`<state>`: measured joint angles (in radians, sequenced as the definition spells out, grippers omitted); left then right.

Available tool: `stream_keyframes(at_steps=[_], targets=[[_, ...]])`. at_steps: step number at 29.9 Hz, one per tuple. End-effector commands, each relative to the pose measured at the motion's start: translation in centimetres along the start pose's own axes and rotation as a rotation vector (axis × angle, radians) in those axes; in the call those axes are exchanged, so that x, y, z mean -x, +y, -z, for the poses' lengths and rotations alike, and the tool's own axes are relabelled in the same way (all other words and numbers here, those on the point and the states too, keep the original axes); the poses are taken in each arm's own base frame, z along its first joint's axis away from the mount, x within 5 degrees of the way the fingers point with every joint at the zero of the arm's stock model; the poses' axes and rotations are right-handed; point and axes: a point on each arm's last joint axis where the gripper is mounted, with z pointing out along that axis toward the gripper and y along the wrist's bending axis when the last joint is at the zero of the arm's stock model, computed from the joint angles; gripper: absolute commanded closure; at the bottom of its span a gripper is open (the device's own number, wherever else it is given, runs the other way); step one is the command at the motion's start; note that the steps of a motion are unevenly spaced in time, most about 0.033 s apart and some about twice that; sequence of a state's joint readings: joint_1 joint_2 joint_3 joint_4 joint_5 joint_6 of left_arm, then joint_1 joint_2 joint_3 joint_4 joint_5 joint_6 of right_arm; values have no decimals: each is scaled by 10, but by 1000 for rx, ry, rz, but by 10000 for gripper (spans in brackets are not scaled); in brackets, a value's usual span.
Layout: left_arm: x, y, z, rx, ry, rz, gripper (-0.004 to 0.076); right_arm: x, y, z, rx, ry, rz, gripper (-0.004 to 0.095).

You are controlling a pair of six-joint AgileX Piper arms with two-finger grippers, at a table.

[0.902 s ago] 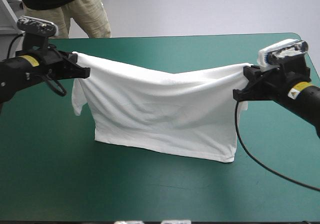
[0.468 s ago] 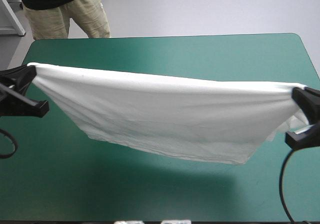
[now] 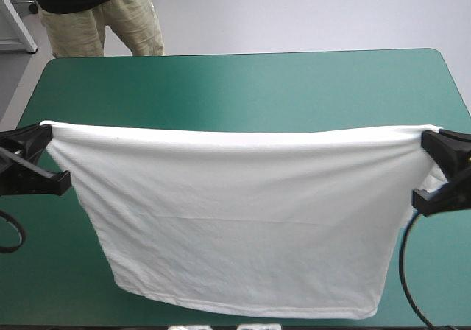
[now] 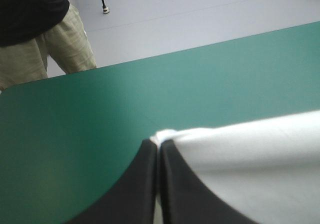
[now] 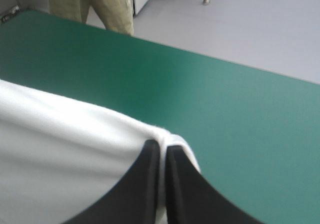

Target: Fold the cloth

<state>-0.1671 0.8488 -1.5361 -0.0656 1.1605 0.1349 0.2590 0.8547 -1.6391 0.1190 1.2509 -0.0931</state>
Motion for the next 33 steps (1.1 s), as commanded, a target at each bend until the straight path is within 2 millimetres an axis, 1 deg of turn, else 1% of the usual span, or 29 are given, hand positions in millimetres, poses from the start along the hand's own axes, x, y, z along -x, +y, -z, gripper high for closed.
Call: stream_keyframes(at_steps=[1, 3, 5, 10, 11, 12, 15, 16, 19, 21, 24, 27, 31, 33], targets=[[10, 4, -31, 14, -47, 17, 733, 8, -6, -42, -7, 32, 19, 921], [12, 6, -52, 16, -44, 20, 733, 14, -9, -69, -8, 22, 21, 921], [18, 8, -74, 26, -70, 19, 733, 21, -13, -93, -18, 0, 27, 921], [47, 19, -123, 97, -277, -22, 733, 43, -24, -137, -80, -123, 64, 921], [54, 21, -136, 109, -323, -33, 733, 48, -27, -146, -99, -144, 78, 921], [59, 22, -144, 118, -354, -42, 733, 53, -30, -156, -117, -164, 94, 921], [74, 26, -177, 131, -429, -59, 733, 67, -37, -187, -157, -214, 131, 925], [79, 27, -188, 136, -459, -65, 733, 72, -40, -193, -170, -233, 139, 925], [94, 32, -210, 150, -582, -59, 733, 86, -55, -220, -209, -285, 135, 926], [97, 33, -223, 152, -620, -61, 733, 90, -67, -238, -233, -289, 126, 925], [88, 34, -246, 148, -555, -67, 733, 81, -83, -266, -237, -240, 113, 925], [66, 37, -272, 135, -374, -46, 733, 62, -91, -293, -171, -153, 73, 925], [28, 44, -296, 136, -220, 15, 733, 35, -88, -314, -77, -42, 46, 925], [10, 45, -302, 132, -150, 49, 733, 21, -87, -318, -56, 25, 33, 925]])
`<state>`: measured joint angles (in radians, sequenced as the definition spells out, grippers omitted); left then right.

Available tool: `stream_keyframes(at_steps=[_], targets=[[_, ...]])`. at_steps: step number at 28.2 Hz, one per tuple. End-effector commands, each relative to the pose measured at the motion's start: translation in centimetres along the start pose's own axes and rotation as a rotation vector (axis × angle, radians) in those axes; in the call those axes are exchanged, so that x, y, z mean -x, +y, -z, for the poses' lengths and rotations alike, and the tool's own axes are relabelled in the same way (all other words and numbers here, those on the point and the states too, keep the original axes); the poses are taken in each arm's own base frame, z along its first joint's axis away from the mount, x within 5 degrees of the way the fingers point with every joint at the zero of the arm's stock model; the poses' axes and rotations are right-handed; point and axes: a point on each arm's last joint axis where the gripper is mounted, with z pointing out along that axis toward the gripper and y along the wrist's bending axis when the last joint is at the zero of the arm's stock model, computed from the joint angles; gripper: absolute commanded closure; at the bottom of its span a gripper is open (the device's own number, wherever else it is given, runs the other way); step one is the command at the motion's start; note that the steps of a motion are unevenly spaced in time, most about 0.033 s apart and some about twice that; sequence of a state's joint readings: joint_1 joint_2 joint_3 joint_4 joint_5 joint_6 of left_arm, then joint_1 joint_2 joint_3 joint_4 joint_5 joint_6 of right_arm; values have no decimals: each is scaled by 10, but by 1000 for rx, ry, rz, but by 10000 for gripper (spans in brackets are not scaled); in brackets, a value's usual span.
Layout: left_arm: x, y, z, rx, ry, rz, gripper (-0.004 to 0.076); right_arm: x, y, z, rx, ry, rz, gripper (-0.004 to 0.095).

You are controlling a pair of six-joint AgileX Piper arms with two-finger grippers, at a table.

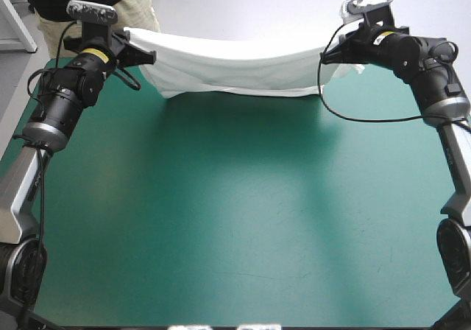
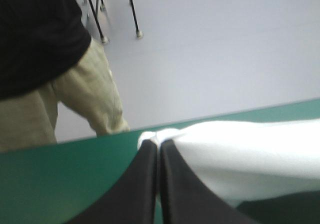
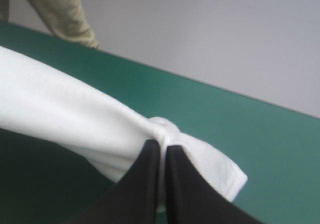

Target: Fold the cloth

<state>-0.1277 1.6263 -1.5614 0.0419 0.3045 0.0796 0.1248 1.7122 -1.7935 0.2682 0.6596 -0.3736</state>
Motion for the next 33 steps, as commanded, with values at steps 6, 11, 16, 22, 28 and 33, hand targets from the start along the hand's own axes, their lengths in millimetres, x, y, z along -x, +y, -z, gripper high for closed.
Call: stream_keyframes(at_steps=[6, 11, 16, 22, 28, 33], targets=[[-37, -1, 14, -10, 203, 61, 733, -40, 10, 20, 71, 161, -62, 925], [-68, -4, 17, -31, 434, 41, 733, -77, 18, 25, 95, 271, -98, 925], [-91, -12, 24, -95, 593, 51, 733, -114, 26, 30, 127, 388, -122, 925], [-112, -20, 48, -162, 643, 73, 733, -157, 38, 43, 167, 500, -155, 925], [-152, -25, 84, -172, 747, 86, 733, -202, 50, 59, 200, 623, -198, 924], [-169, -27, 99, -173, 784, 81, 733, -217, 53, 59, 207, 665, -216, 924]])
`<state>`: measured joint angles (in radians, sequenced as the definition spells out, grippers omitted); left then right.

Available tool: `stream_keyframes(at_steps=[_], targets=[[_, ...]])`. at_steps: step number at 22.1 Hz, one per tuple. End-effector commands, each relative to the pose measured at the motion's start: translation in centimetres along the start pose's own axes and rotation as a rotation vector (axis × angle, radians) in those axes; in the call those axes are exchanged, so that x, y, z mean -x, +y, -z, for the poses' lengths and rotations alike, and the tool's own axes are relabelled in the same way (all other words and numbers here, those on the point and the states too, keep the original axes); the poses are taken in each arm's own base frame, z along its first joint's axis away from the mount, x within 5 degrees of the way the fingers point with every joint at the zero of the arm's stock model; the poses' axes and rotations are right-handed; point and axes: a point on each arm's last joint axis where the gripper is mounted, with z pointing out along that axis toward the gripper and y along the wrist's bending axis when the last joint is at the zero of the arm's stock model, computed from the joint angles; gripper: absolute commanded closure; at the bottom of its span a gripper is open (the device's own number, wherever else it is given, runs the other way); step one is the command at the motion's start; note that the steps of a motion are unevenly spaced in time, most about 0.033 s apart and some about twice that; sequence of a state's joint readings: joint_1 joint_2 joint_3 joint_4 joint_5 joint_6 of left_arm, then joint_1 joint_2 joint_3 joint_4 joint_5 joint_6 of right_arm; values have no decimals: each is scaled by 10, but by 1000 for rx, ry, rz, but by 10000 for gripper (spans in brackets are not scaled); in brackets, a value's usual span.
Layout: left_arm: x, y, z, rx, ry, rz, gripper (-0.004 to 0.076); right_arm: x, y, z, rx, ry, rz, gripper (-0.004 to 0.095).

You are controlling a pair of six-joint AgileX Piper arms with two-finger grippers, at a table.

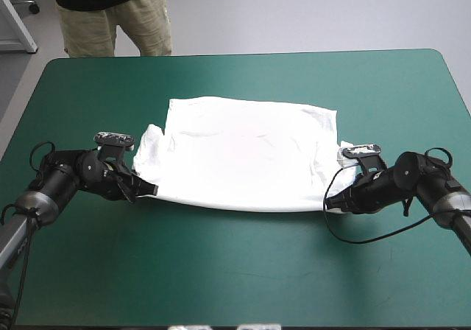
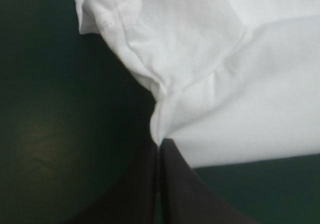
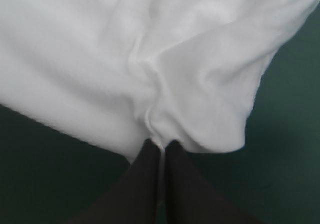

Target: Fold the cloth

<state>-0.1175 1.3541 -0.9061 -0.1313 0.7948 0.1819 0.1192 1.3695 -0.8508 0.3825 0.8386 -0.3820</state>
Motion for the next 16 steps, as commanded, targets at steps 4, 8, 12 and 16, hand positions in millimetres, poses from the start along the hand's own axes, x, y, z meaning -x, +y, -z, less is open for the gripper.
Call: stream_keyframes(at_steps=[4, 8, 12, 16], targets=[[-19, -2, -1, 2, -24, 10, 733, 1, 1, 7, -6, -68, -4, 923], [-22, -1, -5, 5, -31, 12, 732, 1, 0, 8, -10, -78, -4, 861], [-22, -2, -5, 3, -33, 10, 654, 1, 1, 8, -7, -73, -4, 616], [-21, -3, -1, -3, -53, 28, 325, -2, 7, 28, -7, -131, 2, 455]])
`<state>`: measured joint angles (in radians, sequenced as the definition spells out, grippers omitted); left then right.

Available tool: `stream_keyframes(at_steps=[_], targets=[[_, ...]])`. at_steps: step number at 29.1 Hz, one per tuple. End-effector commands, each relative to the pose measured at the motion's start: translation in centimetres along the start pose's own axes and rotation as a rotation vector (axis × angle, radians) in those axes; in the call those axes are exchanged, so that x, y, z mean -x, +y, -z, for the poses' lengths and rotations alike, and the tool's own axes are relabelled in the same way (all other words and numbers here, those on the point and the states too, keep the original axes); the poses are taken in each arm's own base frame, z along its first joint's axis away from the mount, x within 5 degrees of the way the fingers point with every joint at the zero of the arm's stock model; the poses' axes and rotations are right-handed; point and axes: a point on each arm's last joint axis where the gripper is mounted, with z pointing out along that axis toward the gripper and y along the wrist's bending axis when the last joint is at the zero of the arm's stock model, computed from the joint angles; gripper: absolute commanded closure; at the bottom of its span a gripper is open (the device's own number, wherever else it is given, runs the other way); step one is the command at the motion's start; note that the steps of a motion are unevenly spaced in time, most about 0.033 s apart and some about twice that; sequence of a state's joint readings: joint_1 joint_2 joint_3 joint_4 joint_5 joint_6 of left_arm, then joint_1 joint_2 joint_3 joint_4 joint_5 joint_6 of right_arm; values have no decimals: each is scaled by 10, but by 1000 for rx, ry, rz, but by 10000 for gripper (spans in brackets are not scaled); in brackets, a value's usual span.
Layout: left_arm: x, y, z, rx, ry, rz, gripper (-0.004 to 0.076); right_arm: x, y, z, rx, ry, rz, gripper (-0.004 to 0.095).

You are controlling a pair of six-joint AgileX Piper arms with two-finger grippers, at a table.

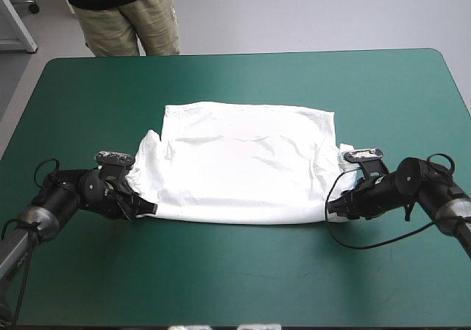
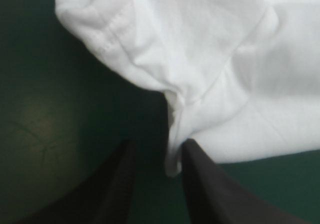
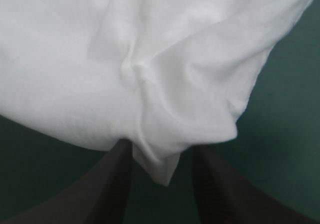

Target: Fold the cloth

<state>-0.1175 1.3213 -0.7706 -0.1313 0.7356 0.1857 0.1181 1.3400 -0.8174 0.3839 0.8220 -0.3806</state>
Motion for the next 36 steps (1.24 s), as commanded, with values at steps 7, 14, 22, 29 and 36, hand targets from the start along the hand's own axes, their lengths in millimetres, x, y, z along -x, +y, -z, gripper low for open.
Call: stream_keyframes(at_steps=[7, 14, 22, 29, 36], targets=[[32, -2, 78, 32, -445, 105, 214, 17, 29, 131, -90, -566, 39, 465], [65, 27, 57, 96, -370, 223, 214, 21, 39, 164, -92, -604, 71, 467], [96, 54, 5, 0, -257, 319, 236, 20, 39, 164, -90, -600, 75, 490], [98, 61, -41, -21, -119, 346, 305, 20, 39, 164, -86, -595, 73, 538], [96, 49, -53, -70, -59, 263, 514, 20, 40, 164, -79, -600, 69, 561]])
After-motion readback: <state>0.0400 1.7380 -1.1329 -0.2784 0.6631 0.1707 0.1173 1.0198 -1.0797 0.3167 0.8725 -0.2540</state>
